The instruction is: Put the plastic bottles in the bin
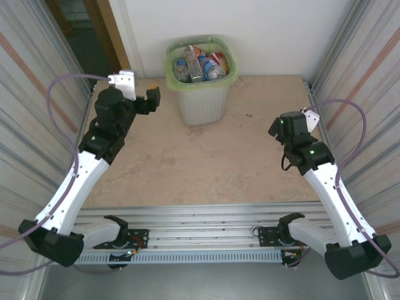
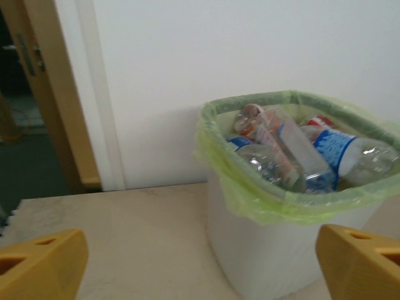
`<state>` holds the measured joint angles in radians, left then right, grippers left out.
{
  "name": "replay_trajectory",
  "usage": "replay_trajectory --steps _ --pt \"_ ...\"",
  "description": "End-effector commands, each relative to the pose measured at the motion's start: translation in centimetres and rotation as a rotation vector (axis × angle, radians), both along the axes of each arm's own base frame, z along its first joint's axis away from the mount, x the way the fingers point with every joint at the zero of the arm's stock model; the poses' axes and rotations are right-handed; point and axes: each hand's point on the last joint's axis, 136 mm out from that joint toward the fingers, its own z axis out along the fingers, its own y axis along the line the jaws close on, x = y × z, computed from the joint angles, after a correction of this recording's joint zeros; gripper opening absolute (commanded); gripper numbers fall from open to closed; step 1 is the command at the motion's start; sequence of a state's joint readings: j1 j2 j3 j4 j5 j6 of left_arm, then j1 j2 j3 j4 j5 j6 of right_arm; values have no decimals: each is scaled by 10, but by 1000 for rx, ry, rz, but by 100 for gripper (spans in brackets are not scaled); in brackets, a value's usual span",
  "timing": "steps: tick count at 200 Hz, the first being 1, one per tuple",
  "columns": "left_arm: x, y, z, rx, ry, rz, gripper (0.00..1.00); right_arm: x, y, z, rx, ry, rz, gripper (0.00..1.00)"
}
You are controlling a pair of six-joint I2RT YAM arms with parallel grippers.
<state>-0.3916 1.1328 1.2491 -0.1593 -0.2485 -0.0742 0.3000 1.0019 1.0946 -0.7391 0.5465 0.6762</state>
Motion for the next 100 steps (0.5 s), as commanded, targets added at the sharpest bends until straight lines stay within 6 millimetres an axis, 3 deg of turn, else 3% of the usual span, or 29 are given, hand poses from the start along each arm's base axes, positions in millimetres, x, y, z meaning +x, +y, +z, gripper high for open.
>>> replay_trajectory --steps 1,100 --pt "-14 27 1 1 -31 103 99 -11 -17 9 -42 -31 -60 98" --pt "-49 78 -50 102 -5 300 99 -16 -38 6 -60 -35 -157 98"
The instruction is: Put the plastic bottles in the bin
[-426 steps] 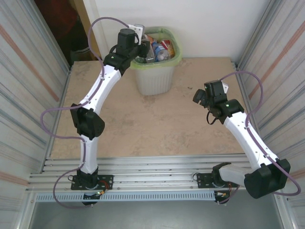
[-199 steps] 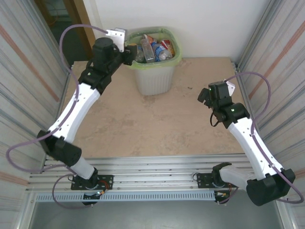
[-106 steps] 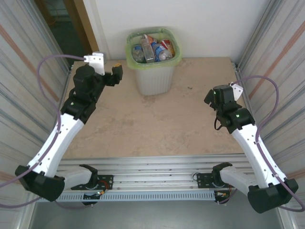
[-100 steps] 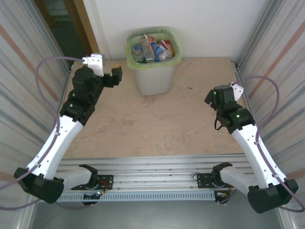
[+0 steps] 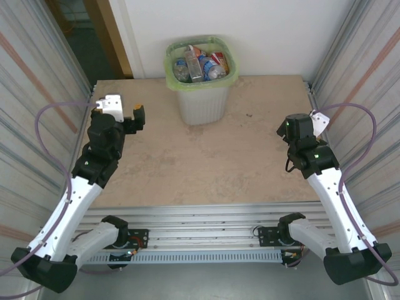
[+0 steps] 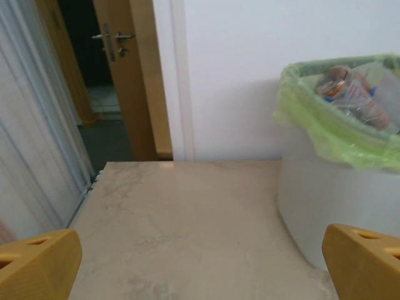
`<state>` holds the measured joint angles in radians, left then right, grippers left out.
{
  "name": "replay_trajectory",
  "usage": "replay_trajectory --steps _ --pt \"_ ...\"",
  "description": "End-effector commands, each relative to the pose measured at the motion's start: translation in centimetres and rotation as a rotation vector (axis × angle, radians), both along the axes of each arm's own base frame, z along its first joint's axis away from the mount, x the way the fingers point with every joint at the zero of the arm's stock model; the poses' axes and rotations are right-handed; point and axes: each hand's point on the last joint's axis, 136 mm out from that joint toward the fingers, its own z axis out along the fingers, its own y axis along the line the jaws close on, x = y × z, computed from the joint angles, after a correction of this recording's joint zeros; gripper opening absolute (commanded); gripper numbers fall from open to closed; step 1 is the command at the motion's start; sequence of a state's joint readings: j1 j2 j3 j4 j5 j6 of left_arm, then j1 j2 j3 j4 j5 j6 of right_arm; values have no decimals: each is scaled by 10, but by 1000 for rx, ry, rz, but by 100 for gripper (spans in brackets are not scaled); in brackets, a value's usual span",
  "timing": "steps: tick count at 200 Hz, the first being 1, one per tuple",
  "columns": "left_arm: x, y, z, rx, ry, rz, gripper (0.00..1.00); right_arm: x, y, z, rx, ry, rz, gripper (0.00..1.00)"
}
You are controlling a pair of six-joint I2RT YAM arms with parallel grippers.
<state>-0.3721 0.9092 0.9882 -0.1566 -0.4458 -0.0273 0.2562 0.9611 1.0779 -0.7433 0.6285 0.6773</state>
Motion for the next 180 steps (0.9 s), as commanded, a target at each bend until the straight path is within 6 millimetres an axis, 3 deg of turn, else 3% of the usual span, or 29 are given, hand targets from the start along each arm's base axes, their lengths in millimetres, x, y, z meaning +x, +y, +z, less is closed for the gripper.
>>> replay_trajectory --steps 1,57,140,180 --pt "-7 20 -4 20 -27 93 99 -5 -10 -3 -13 -1 -52 98" --pt "-2 32 -33 72 -46 172 99 -5 -15 -19 -24 -22 -79 98" --pt "9 32 -96 137 1 180 99 -5 -29 -46 -96 -37 -156 98" --pt "14 34 -129 129 12 168 99 2 -23 -63 -162 4 -67 98"
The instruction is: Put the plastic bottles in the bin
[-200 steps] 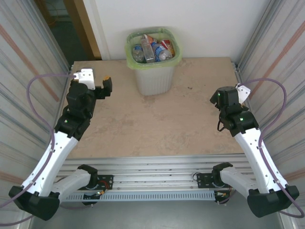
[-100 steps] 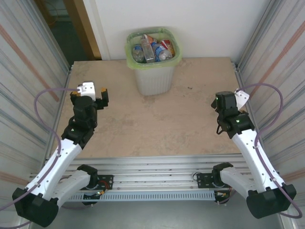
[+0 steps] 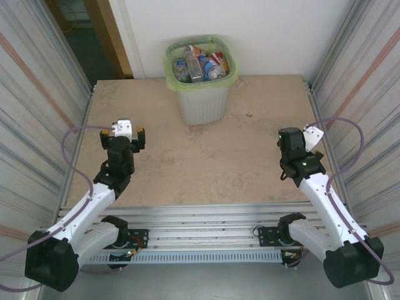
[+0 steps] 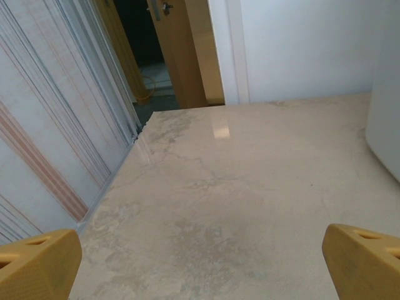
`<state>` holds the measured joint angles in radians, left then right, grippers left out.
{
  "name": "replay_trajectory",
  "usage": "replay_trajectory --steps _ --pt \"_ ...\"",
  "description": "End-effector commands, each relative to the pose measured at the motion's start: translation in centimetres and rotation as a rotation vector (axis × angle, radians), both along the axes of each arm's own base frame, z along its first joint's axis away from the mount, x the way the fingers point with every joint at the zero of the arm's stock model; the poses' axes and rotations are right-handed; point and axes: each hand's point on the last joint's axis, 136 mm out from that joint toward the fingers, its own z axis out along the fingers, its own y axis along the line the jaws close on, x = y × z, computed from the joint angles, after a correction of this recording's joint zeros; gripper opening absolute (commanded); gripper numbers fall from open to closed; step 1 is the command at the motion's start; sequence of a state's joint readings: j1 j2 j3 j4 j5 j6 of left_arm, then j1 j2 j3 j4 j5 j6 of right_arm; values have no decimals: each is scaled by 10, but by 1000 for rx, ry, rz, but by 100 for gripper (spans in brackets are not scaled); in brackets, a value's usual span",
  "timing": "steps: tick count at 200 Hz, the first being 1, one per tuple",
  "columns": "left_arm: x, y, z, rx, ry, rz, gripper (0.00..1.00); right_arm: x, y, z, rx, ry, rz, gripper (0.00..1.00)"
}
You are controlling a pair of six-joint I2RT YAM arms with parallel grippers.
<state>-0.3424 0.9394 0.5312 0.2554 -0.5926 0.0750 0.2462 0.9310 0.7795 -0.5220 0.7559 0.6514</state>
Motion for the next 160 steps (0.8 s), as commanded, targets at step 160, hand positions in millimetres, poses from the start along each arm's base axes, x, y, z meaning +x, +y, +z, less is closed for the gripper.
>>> replay_trajectory --steps 160 --pt "25 -1 -99 -17 5 -183 99 21 16 -12 -93 -60 188 98"
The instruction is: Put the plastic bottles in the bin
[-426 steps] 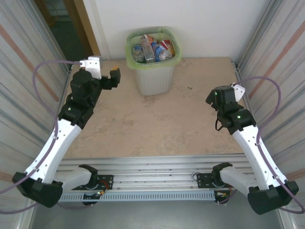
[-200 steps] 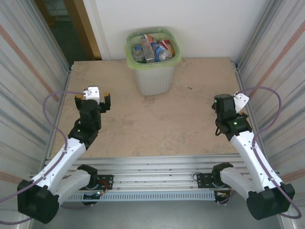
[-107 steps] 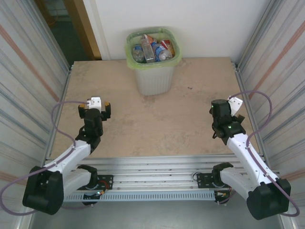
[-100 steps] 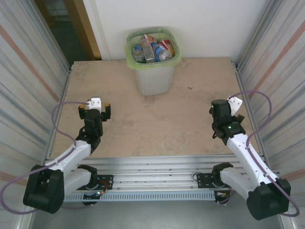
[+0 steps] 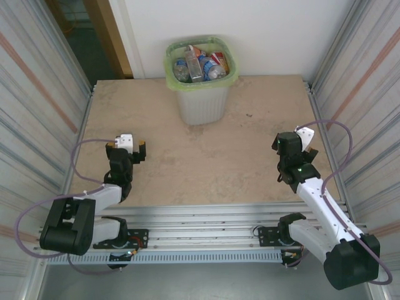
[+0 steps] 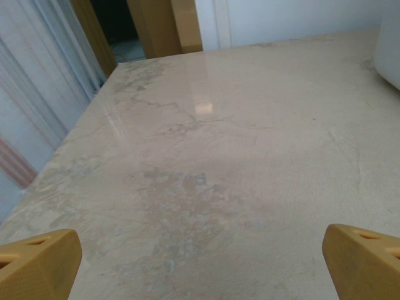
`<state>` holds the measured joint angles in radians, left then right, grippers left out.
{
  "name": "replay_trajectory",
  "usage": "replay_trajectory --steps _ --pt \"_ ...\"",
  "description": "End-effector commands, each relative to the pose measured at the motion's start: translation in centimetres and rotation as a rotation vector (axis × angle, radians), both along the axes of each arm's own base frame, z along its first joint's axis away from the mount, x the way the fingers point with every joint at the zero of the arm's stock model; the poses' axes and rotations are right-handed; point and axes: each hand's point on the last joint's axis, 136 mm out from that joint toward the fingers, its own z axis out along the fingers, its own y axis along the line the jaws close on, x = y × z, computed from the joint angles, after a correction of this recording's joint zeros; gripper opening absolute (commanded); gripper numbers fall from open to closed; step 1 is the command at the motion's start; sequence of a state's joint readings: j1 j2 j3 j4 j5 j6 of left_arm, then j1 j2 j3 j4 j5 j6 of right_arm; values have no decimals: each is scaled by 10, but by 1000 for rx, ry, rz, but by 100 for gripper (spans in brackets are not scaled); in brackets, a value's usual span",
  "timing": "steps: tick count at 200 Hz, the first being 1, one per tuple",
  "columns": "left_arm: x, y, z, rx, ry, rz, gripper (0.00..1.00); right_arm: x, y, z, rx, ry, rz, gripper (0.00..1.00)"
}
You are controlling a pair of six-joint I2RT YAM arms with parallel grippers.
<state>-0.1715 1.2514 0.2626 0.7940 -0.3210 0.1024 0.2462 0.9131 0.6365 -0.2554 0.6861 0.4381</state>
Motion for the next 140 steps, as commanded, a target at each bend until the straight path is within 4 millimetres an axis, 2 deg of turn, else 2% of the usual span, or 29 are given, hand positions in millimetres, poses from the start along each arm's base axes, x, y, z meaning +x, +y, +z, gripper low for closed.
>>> replay_trajectory --steps 1,38,63,82,95,100,140 --pt "8 -13 8 9 -63 -88 99 3 2 5 -14 -40 35 98" --pt "18 -28 -13 29 -20 -173 99 5 4 0 -45 -56 67 98" --pt "21 -24 -16 -18 11 -188 99 12 8 -11 -51 -114 127 98" --pt "28 -25 -31 -59 62 -230 99 15 10 -18 -35 -166 155 98" --pt "37 -23 -29 -58 53 -224 99 15 8 -21 -25 -192 159 98" --pt "35 -22 -35 -78 98 -228 99 15 7 -22 -20 -200 161 98" --pt "42 -10 -35 -165 121 -214 99 16 3 -34 -28 -220 211 98"
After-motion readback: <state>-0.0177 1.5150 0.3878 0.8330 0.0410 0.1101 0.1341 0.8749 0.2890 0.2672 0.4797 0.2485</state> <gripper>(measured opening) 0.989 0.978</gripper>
